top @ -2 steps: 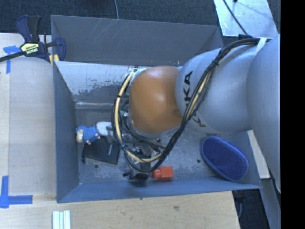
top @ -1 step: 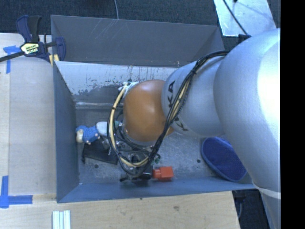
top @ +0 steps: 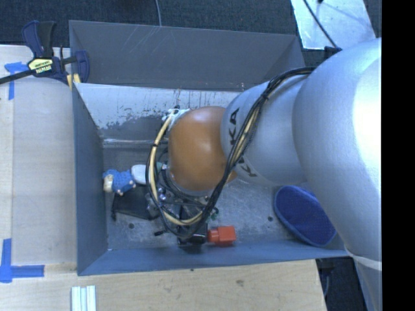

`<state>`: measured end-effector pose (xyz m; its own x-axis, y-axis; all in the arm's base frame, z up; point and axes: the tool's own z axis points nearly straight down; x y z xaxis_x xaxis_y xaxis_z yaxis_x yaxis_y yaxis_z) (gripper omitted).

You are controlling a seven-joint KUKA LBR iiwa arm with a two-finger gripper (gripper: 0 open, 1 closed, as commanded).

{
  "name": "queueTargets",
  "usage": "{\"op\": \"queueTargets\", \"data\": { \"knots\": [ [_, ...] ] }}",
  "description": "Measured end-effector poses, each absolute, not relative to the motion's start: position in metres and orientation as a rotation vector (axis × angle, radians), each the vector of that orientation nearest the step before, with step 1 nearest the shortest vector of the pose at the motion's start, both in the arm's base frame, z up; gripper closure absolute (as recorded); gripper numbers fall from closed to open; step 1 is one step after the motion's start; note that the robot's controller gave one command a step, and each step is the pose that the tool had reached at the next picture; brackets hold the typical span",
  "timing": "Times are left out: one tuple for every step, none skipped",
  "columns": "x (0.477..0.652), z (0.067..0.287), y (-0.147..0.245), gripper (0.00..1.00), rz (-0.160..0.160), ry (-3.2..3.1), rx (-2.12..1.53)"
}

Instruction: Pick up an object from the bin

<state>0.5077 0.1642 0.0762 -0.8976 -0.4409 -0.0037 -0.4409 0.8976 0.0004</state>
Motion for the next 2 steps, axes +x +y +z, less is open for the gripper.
{"op": "queueTargets", "data": {
  "knots": [
    [0.485,0.171,0.172,1.0,0.002,3.038,-0.762],
    [0.531,0.28,0.158,1.0,0.0,3.039,-0.74]
  ]
}}
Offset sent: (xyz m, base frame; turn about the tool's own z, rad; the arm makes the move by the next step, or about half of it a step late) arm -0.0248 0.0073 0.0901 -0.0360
